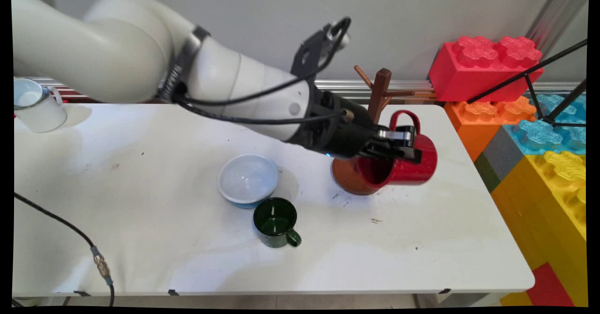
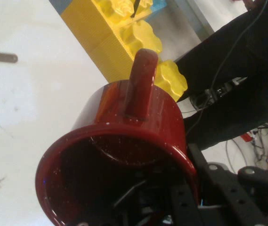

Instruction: Place the picked object on the table

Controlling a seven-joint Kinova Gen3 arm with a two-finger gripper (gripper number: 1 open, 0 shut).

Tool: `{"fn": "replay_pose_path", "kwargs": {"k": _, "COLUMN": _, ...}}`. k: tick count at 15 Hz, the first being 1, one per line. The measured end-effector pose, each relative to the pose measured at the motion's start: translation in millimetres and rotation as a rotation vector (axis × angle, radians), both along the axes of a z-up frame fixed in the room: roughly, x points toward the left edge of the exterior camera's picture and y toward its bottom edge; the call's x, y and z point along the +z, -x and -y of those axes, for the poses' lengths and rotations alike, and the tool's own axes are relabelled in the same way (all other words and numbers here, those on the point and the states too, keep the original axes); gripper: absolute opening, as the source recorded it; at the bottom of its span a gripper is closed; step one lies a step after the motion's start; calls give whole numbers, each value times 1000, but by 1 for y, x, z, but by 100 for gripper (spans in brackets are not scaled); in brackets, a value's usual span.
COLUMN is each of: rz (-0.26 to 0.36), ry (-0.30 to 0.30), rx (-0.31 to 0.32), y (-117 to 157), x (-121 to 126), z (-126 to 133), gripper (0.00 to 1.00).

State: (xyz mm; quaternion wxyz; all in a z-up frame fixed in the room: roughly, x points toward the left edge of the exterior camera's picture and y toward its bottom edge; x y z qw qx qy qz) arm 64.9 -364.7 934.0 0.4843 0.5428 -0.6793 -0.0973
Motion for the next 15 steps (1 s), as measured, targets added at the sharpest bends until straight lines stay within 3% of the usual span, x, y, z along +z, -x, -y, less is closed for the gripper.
{"fn": "replay_pose_path", "kwargs": {"k": 2, "rz": 35, "ry": 12, "rx": -7, "y": -5, "x": 12, "z": -2, "gripper": 0}}
{"fn": "replay_pose_path", "kwargs": {"k": 15, "rz": 433, "ry": 130, "rx": -154, "y": -53, "x": 76, "z": 5, "gripper": 0}}
